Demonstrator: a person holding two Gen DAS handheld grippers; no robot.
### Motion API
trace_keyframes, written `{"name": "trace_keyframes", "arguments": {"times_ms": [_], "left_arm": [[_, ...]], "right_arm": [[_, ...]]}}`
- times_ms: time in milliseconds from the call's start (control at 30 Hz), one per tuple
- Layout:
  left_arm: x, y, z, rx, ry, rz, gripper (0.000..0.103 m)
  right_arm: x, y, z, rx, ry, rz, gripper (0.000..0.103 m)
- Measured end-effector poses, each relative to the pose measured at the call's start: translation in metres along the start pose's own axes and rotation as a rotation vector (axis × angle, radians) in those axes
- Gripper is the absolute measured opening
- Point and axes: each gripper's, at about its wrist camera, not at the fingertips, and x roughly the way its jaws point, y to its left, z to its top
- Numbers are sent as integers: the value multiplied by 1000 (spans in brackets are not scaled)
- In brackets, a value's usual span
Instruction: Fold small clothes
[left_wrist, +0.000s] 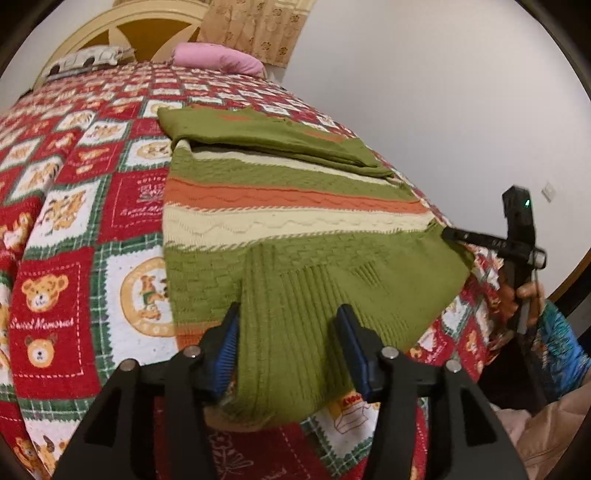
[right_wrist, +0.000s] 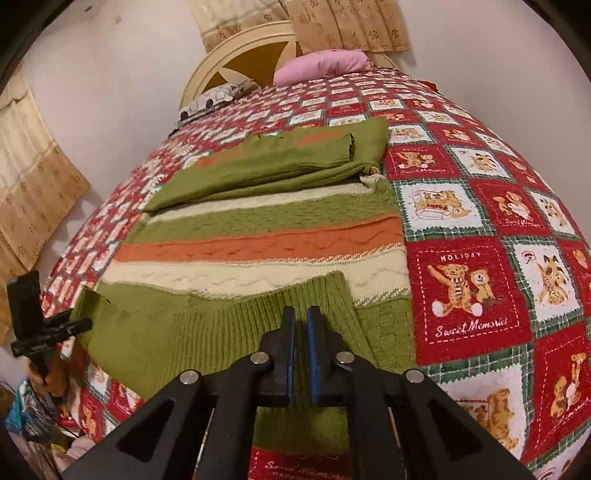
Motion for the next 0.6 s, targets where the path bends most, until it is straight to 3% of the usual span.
{"name": "trace_keyframes", "arguments": {"times_ms": [33,67,100,133,267,533,567,600], "left_arm": [[0,-1,-1,6,-3,4,54],[0,0,-1,5,-6,2,54],[0,2,0,-5,-8,-6,54],[-1,5,0,-19,-10,-18,54],[-2,12,1,-66,-19,-60,54],[-1,12,0,-74,-26,-64,54],[-1,12,0,-78,-29,-64,54],[-1,13,-1,-80,-30,-64,54]], "right_arm": [[-2,-2,-1,9,-9,4,26],[-4,-2,-1,13,-20,6,48],[-7,-2,-3,11,-36,-1,62],[-9,1,-1,6,-47,-8,64],[-7,4,2,-29,-39,-26,64],[20,11,3,-143,15,-79,64],[21,16,2,-182,19,-101,61],[22,21,-1,-215,27,-134,48]]}}
